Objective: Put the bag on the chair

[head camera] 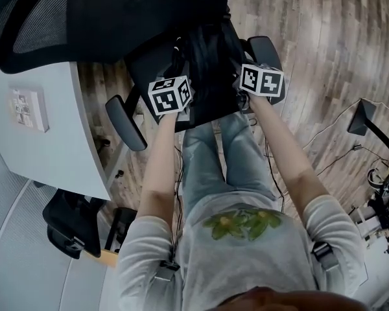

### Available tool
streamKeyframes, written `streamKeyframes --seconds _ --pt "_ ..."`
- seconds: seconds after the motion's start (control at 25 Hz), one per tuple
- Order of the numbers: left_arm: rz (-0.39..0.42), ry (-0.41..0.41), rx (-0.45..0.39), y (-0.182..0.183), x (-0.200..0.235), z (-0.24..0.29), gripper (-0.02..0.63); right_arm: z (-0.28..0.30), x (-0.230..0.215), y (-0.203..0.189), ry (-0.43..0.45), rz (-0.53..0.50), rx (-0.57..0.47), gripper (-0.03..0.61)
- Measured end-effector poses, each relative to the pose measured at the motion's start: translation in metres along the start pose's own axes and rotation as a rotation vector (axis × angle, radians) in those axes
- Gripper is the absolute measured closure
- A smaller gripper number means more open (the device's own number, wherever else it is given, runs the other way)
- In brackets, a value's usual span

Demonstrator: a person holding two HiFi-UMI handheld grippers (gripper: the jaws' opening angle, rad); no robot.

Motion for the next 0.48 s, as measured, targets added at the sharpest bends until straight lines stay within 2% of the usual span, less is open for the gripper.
streamKeyframes --seconds 0.4,0.48 --pt "0.021 0.087 0.024 -0.021 0.010 0.024 0.515 0.026 -0.014 -0.015 -0.032 -0.025 0.039 0.515" --pt "0.040 0.115 0.034 -0.027 0.013 0.028 0.514 0.029 -0.016 -0.020 -0.055 -0.060 0.052 0.514"
Point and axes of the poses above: the fingertips, and each gripper's own axes: z forward along the fingers, x to its left, y out of its top, the point moved 10 cm from there along -z, backward along the fingers, and after that the axes turned 7 degrees about -x, right-handed, at the moved point
